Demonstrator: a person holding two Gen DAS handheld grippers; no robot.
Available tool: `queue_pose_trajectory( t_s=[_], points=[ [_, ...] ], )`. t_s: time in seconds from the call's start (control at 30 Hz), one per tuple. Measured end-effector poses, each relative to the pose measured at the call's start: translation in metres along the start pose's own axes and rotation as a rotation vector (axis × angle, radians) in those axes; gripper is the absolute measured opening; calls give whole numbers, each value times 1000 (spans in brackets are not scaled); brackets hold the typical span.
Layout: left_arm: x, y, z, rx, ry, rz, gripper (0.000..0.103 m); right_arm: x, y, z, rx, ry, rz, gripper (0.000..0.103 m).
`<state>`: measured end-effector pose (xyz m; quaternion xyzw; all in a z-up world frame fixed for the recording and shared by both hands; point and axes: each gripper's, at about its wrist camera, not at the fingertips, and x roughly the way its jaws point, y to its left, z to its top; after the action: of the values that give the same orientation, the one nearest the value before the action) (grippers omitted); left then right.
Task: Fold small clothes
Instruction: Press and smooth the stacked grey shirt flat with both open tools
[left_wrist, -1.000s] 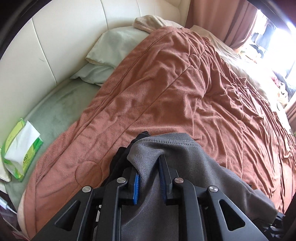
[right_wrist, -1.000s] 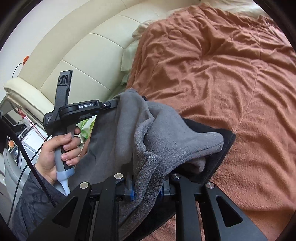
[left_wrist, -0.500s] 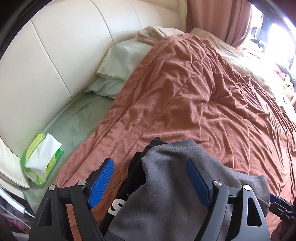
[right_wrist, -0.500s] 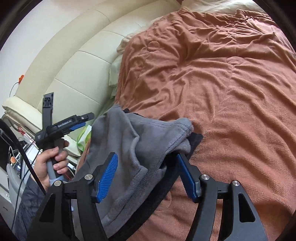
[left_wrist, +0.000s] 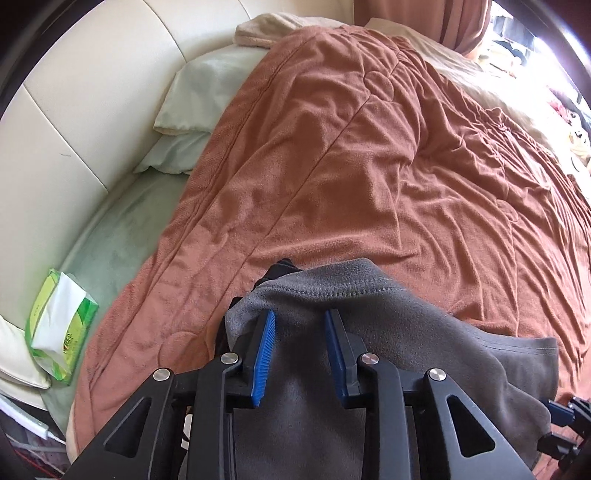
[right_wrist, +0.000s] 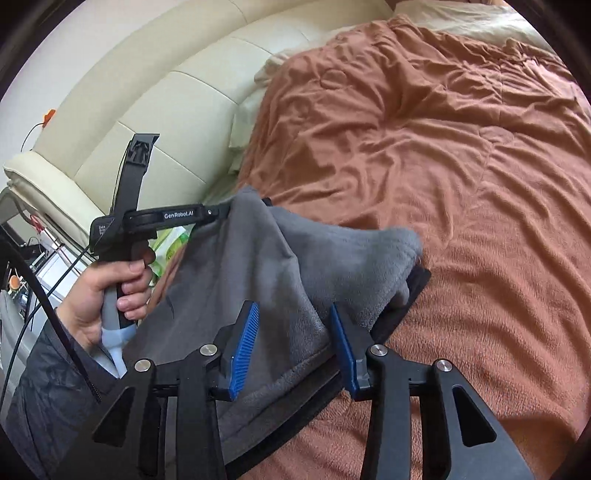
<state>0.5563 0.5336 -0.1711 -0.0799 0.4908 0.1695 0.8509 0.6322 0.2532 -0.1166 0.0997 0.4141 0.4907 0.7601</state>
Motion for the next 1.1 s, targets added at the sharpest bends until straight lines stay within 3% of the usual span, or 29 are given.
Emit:
queue_pose_trajectory(
  t_s=[0.2, 0.3, 0.43, 0.53, 0.77, 0.9, 1.0, 1.1],
  points=[
    [4, 5, 6, -30, -28, 15, 30, -29, -34, 4, 139, -55, 157, 44],
    [-5, 8, 7, -36, -48, 10, 30, -31, -48, -1, 185, -47, 154, 46],
    [-20, 15, 4, -50, -58, -6, 31, -24, -63, -6, 258, -43, 216, 47],
    [-34, 22, -5, -67, -76, -42, 32, -11, -66, -7, 298, -17, 245, 58],
    [-72, 29, -41, -84, -96, -89, 32, 6, -73, 7, 400, -23, 309, 58],
    [-90, 32, -69, -125, -89, -147, 32, 2, -72, 23, 367, -55, 197, 58],
    [-101, 30, -87, -125, -87, -152, 32, -20, -57, 35, 275, -150, 80, 58],
    [-111, 30, -104, -135, -88, -163, 32, -37, -44, 41, 222, -176, 26, 58]
  ],
)
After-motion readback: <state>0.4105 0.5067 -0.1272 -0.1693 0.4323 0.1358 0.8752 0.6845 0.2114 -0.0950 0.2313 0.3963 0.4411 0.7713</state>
